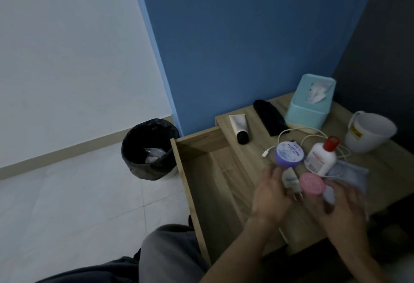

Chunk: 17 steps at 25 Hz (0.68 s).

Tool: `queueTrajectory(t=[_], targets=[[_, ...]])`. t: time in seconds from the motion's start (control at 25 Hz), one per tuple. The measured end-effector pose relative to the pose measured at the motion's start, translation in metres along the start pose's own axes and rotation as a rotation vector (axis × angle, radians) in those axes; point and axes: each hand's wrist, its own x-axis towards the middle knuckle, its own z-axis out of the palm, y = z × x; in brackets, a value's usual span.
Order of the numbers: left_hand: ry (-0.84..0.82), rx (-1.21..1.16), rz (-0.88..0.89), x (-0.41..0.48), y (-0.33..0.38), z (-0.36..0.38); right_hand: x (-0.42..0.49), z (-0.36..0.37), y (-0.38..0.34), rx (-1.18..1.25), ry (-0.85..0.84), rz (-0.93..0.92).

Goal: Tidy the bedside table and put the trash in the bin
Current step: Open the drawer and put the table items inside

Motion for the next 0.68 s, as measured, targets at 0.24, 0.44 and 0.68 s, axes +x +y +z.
queueTrajectory(t=[0.24,0.44,0.68], targets=[[-0.222,0.298,-0.064,0.026,0.000,0.036,0.022,0.010,0.013,-0.199,-0.209,0.054],[-0.188,0.366,0.016,0.024,-0.004,0.019,0.029,0.000,-0.009,-0.202,-0.170,0.060],[-0.003,0.073,-0.234,-0.022,-0.054,-0.018,-0.002,0.004,-0.045,-0.002,-0.165,-0.001]])
